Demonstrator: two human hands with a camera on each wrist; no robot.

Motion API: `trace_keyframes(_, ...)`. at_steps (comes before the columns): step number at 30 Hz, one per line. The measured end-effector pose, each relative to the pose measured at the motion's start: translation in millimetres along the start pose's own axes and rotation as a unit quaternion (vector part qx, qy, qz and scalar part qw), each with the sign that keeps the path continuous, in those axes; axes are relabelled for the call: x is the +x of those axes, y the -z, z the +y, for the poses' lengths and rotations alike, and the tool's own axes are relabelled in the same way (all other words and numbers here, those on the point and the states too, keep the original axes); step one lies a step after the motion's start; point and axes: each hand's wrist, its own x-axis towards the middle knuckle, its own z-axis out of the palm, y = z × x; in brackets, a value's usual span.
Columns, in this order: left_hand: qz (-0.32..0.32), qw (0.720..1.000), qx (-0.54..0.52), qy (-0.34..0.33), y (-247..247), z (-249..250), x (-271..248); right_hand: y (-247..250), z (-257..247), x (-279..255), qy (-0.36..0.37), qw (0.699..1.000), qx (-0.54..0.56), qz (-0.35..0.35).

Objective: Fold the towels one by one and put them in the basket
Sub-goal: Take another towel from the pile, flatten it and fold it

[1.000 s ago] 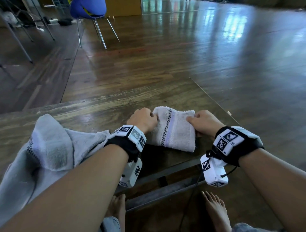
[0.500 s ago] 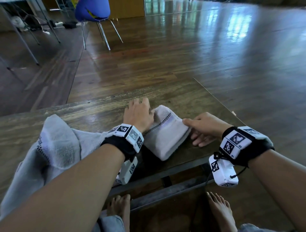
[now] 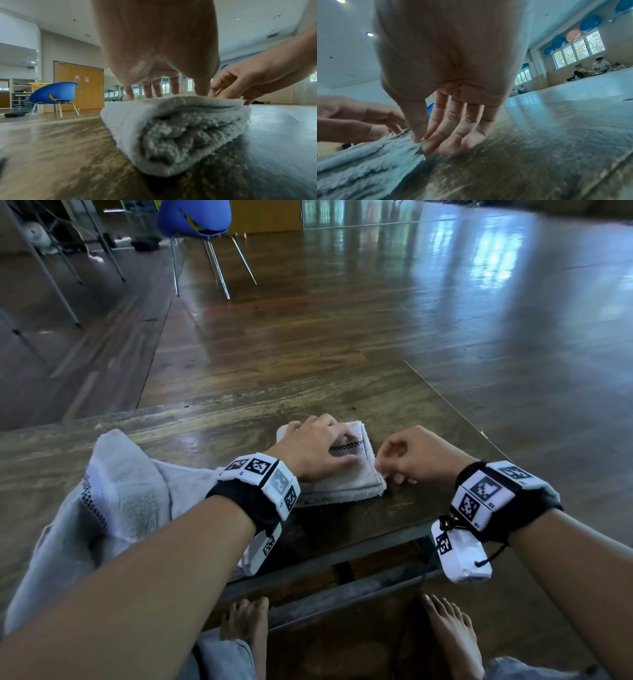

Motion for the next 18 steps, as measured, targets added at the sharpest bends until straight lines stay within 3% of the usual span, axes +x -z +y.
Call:
trace_keyframes(4, 0.027, 0.999, -0.010, -0.016, 2.2, 12.1, -6.3, -0.9, -1.4, 1.9, 0.014, 1.000, 0.008, 0.016)
trace_keyframes(8, -0.006, 0.999, -0.047, -0.021, 2.9, 20.0, -8.0, -2.3, -3.6, 2.6, 0.032, 0.999, 0.004, 0.031)
trace_keyframes(12, -0.003, 0.996, -0.073, -0.043, 1.9, 23.0, -8.3, -4.0, -5.5, 2.5, 0.022, 1.000, -0.003, -0.011)
trace_keyframes(18, 0.103, 0.976, -0.184, -0.054, 1.8, 30.5, -12.5, -5.6, -10.0, -0.1, -0.031, 0.999, 0.038, -0.020)
